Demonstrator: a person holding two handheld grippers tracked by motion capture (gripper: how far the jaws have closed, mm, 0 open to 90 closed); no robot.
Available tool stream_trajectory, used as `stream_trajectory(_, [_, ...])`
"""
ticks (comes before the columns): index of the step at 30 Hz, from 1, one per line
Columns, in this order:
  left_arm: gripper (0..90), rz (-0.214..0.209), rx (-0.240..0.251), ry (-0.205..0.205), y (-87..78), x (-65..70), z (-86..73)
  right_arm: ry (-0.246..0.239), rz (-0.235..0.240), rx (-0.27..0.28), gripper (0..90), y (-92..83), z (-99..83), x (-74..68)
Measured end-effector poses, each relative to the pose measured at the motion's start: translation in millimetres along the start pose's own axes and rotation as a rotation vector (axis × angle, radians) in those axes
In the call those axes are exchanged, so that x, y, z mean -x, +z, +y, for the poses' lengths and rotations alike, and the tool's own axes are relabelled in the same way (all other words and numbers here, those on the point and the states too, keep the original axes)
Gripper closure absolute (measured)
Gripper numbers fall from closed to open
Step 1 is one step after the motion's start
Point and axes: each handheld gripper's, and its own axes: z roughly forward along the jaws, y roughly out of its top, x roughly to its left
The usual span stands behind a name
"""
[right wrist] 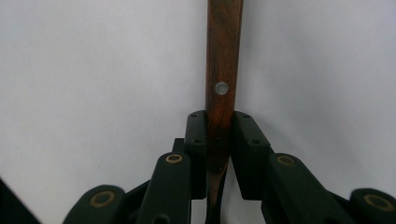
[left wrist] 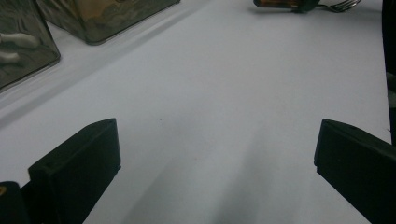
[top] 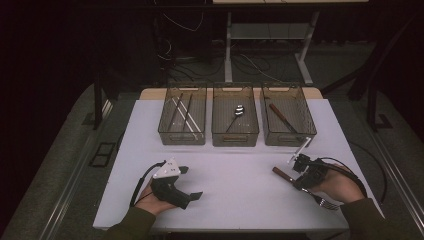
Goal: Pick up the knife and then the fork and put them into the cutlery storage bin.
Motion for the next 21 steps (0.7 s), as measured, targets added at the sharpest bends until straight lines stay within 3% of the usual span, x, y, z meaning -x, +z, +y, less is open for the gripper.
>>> stream_trajectory(7, [0.0,-0.001,0.000,0.000,-0.2,0.7,0.2,0.036,-0.014,0.144,77.5,-6.7,-4.4,9.0])
stream_trajectory(21, [0.0,-0.001,0.000,0.002,-0.4,0.8,0.4,0.160,0.021,0.445,77.5,-25.3,-33.8,26.2])
